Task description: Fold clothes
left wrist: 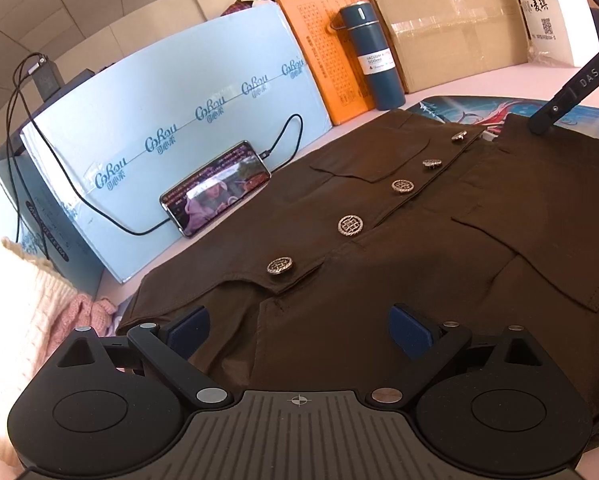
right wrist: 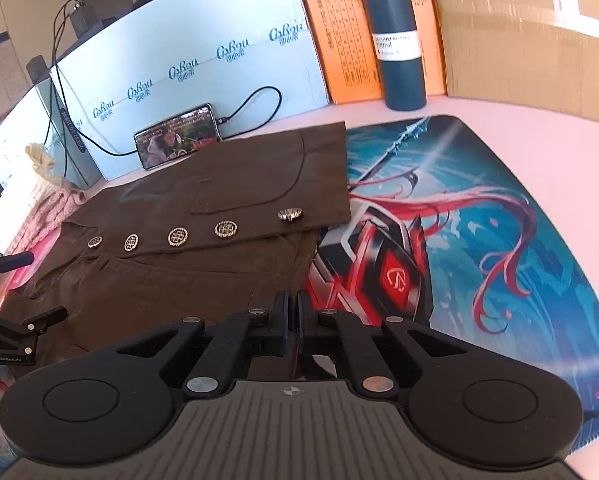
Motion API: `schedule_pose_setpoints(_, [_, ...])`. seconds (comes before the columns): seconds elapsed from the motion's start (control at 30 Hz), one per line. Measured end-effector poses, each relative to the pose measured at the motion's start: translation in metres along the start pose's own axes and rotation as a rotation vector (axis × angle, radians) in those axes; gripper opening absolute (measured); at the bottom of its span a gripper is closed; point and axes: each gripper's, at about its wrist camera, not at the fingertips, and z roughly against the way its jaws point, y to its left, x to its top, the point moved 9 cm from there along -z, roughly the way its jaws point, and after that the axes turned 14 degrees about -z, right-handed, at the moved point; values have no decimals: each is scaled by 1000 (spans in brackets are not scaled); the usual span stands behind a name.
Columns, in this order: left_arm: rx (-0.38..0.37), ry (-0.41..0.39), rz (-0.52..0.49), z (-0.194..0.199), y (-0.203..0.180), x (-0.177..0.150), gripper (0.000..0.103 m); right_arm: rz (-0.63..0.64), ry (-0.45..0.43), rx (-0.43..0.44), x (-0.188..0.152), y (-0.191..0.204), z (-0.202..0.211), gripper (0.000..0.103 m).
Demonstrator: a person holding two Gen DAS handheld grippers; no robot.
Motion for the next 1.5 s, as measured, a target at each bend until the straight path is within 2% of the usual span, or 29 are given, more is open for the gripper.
schedule_pose_setpoints(0.17, [-41, -18, 2, -2, -9, 7, 98, 65, -37, -47, 21, 1, -17, 4])
schedule_pose_setpoints(0.33, [-43, -2, -2, -1, -13, -3, 98, 102, -1, -107, 23, -7, -44, 5])
schedule_pose_setpoints(0.37, [-39, -20, 10, 3, -11, -3, 98, 106, -2, -113, 22, -7, -45, 9])
schedule_pose_setpoints(0.43, [-62, -104, 36, 18, -10, 0, 98, 101, -15, -107, 22, -9, -43, 13])
schedule_pose_setpoints(0.47, [-98, -156, 23, 28, -15, 4, 98, 95, -23, -105, 23, -10, -41, 20])
schedule_pose_setpoints(0.5, [-135, -207, 11, 37, -20, 8, 98, 91, -31, -110, 23, -12, -39, 34])
schedule_pose_setpoints(0.6, [-244, -359, -29, 68, -37, 17, 100, 104, -68, -112, 24, -12, -30, 47])
schedule_pose_setpoints(0.7, [-369, -440, -113, 87, -61, 23, 101, 112, -95, -71, 23, -7, -20, 58])
schedule_pose_setpoints(0.8, [-434, -429, -212, 90, -85, 23, 103, 140, -120, -13, 19, 3, -9, 70])
schedule_pose_setpoints(0.93, [-384, -306, -360, 67, -111, 17, 103, 182, -140, 95, 12, 18, 8, 82])
schedule_pose_setpoints(1.03, [-367, -319, -326, 63, -107, 24, 103, 198, -130, 171, 5, 27, 16, 88])
schedule_pose_setpoints(1.13, [-310, -318, -285, 57, -98, 27, 103, 224, -97, 273, -7, 35, 26, 91])
schedule_pose_setpoints(1.23, [-291, -302, -180, 51, -83, 29, 103, 259, -21, 428, -25, 46, 41, 95])
schedule_pose_setpoints(1.3, [-277, -291, -111, 47, -74, 31, 103, 299, 9, 466, -35, 51, 49, 99])
schedule_pose_setpoints(1.4, [-258, -275, -8, 41, -59, 32, 103, 358, 55, 523, -51, 57, 61, 99])
schedule_pose_setpoints(1.5, [-264, -266, 22, 38, -57, 31, 103, 386, 74, 503, -62, 54, 68, 99])
